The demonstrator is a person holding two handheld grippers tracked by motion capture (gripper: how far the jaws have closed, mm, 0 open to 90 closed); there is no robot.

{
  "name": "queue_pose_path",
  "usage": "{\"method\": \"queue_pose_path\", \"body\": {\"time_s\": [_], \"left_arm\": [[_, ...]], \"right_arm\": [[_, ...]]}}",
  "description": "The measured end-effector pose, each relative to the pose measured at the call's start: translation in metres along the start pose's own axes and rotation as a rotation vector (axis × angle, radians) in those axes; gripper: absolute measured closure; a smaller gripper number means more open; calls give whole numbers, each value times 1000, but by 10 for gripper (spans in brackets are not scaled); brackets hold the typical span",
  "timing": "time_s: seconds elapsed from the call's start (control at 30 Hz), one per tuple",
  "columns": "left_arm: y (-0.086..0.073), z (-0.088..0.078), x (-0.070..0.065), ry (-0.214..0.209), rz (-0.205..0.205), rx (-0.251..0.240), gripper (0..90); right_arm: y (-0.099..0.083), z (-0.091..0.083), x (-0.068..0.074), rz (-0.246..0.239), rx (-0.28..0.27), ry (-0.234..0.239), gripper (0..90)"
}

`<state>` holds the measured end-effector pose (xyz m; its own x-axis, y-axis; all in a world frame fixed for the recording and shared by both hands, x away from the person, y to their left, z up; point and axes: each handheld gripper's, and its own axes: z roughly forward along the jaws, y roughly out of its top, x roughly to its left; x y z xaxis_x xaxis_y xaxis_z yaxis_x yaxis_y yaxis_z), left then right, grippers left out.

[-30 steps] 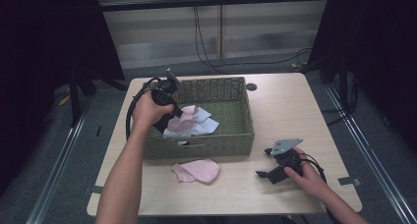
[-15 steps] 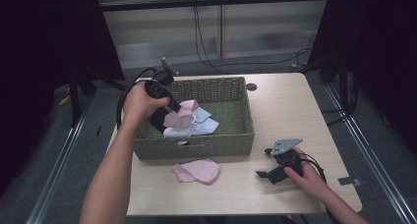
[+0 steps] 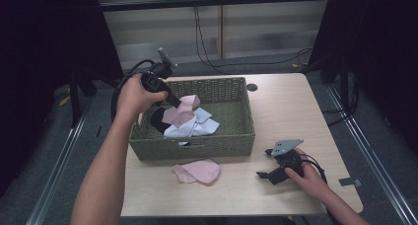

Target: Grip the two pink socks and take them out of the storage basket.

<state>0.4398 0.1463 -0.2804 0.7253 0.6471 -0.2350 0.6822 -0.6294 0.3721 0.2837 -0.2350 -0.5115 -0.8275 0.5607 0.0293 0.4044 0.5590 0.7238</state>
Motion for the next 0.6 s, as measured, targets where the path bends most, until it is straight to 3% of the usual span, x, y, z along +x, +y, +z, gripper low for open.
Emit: {"method": "queue_pose_path", "body": {"time_s": [0.6], "left_arm": [[-6, -25, -16, -22, 31, -1, 874]], "right_arm": [[0, 0, 0, -1, 0, 0, 93]]}}
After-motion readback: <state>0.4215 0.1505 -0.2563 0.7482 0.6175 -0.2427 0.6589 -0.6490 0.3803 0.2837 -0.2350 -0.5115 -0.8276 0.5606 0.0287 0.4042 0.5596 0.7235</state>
